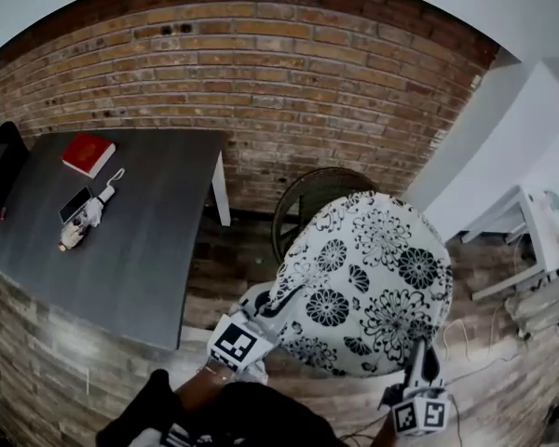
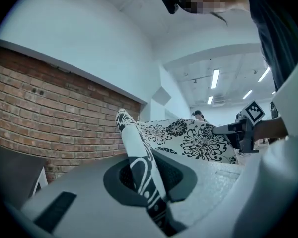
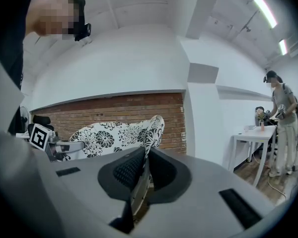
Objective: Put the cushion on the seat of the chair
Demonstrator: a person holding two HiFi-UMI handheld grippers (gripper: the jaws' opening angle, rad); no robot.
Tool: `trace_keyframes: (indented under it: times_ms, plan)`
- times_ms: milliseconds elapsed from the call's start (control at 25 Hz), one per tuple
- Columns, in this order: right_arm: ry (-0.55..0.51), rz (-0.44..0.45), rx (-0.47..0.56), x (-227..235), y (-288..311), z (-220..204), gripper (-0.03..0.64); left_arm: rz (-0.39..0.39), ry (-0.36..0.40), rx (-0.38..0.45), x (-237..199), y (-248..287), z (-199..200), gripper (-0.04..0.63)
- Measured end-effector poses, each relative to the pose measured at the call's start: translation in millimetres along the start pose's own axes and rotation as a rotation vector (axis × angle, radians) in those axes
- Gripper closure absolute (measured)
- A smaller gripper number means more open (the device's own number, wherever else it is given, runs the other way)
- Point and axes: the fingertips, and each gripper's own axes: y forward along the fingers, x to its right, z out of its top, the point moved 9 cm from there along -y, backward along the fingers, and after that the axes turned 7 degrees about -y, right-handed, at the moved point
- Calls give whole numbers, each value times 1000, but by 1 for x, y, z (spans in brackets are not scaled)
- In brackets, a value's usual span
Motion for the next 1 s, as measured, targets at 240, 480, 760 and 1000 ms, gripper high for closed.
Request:
trace_keyframes:
  times_ms: [240, 480, 760, 1000]
  plan:
    - [-12, -39, -1, -18, 6, 12, 598, -42, -8, -11, -16, 7, 4, 583]
    - [-18, -50, -30, -24, -5, 24, 598, -56, -32, -32, -14, -1, 10, 583]
    - [-42, -26, -38, -27, -20, 43, 598, -30, -38, 17, -3, -17, 17, 583]
    - [-33, -80, -56, -44, -29, 53, 598, -74, -57, -3, -14, -19, 28, 583]
